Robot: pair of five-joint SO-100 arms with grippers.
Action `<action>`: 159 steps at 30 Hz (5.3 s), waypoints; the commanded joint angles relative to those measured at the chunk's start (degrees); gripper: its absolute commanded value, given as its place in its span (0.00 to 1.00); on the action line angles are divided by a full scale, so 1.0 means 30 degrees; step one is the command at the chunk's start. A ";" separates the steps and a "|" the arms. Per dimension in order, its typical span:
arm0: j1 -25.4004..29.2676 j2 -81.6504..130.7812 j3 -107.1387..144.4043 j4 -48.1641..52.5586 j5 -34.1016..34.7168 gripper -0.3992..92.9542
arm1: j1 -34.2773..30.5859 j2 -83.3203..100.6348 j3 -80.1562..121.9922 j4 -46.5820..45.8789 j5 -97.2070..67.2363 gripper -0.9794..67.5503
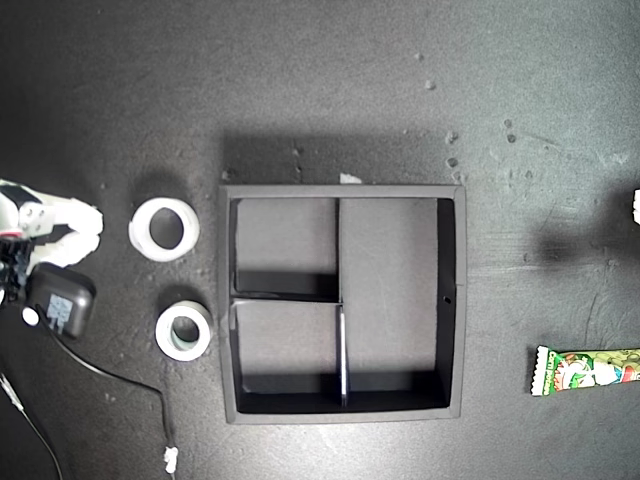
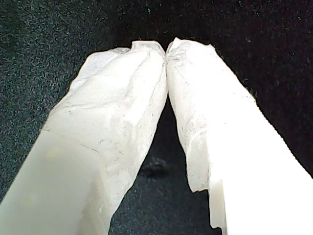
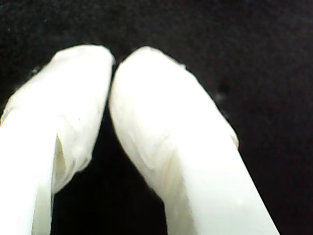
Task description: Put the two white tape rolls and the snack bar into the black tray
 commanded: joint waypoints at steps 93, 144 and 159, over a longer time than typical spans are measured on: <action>0.0996 -2.2881 -1.4736 -0.8965 0.4395 0.01 | -0.9082 -0.0234 -0.2988 -1.3359 -0.8936 0.29; 0.1025 -3.9229 -3.6006 -0.1201 0.6445 0.03 | -1.6729 -2.4902 -1.7725 -0.7002 1.3770 0.35; 0.1025 -3.9404 -3.7236 0.0205 0.6328 0.09 | -1.8457 -2.4932 -1.5088 -0.9404 1.5762 0.35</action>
